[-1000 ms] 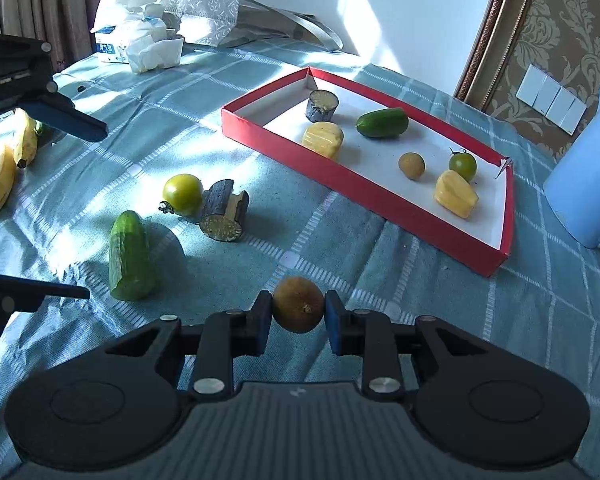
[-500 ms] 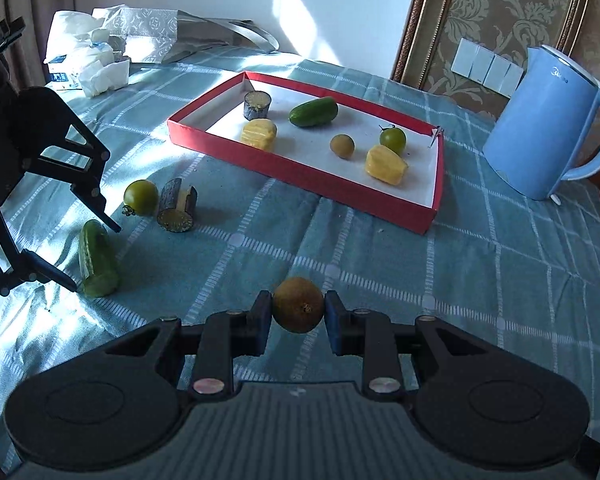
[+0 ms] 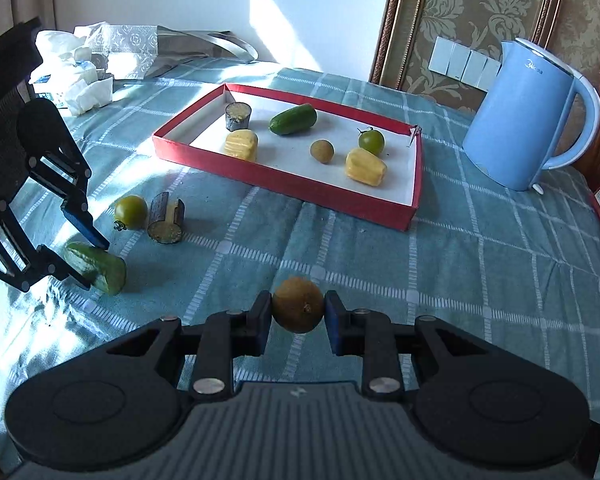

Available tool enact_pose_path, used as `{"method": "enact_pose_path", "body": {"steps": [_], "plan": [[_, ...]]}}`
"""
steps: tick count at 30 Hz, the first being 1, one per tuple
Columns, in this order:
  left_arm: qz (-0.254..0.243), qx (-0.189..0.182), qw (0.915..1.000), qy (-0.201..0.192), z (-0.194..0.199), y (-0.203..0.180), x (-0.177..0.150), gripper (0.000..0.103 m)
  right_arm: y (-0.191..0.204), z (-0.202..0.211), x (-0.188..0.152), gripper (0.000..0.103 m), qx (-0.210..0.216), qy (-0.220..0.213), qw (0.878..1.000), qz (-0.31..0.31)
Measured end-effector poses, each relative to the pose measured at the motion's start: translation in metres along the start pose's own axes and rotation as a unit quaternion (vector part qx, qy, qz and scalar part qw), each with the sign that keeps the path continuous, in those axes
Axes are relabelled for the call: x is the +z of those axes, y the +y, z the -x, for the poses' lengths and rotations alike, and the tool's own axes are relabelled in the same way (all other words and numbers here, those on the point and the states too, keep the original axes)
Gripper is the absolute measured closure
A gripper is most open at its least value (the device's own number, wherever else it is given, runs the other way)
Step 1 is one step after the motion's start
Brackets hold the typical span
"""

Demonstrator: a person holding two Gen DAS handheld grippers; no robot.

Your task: Organize fruits

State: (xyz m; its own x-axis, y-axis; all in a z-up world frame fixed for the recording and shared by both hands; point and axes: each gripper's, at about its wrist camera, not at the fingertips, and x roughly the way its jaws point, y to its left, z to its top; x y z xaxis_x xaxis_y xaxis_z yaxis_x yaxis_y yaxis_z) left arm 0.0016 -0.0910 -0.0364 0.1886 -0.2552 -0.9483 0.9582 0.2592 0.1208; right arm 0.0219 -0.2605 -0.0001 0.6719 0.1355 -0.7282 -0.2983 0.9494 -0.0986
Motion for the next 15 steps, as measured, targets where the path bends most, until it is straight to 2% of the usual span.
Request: {"method": "enact_pose_path", "body": {"steps": [3,6,7,11,12,15], "plan": [[0.107,0.008,0.9926,-0.057,0.023,0.01,-0.001,0.073,0.001,0.001,0.005,0.076,0.008,-0.006,1.0,0.006],[0.171,0.018,0.9811,-0.089,0.04,0.011,0.0,0.071,0.003,0.001,0.01,0.076,0.014,-0.012,1.0,0.016],[0.174,0.018,0.9807,-0.088,0.042,0.009,-0.001,0.066,0.003,0.002,0.011,0.076,0.015,-0.013,1.0,0.018],[0.151,0.079,0.983,-0.068,0.045,-0.002,-0.007,0.016,0.004,0.003,0.016,0.076,0.025,-0.02,0.999,0.027],[0.142,0.086,0.9841,-0.063,0.044,-0.004,-0.009,0.009,0.004,0.003,0.017,0.076,0.027,-0.02,0.999,0.029],[0.124,0.075,0.9884,-0.046,0.035,-0.002,-0.012,0.006,0.005,0.004,0.017,0.076,0.03,-0.02,0.999,0.032]]}}
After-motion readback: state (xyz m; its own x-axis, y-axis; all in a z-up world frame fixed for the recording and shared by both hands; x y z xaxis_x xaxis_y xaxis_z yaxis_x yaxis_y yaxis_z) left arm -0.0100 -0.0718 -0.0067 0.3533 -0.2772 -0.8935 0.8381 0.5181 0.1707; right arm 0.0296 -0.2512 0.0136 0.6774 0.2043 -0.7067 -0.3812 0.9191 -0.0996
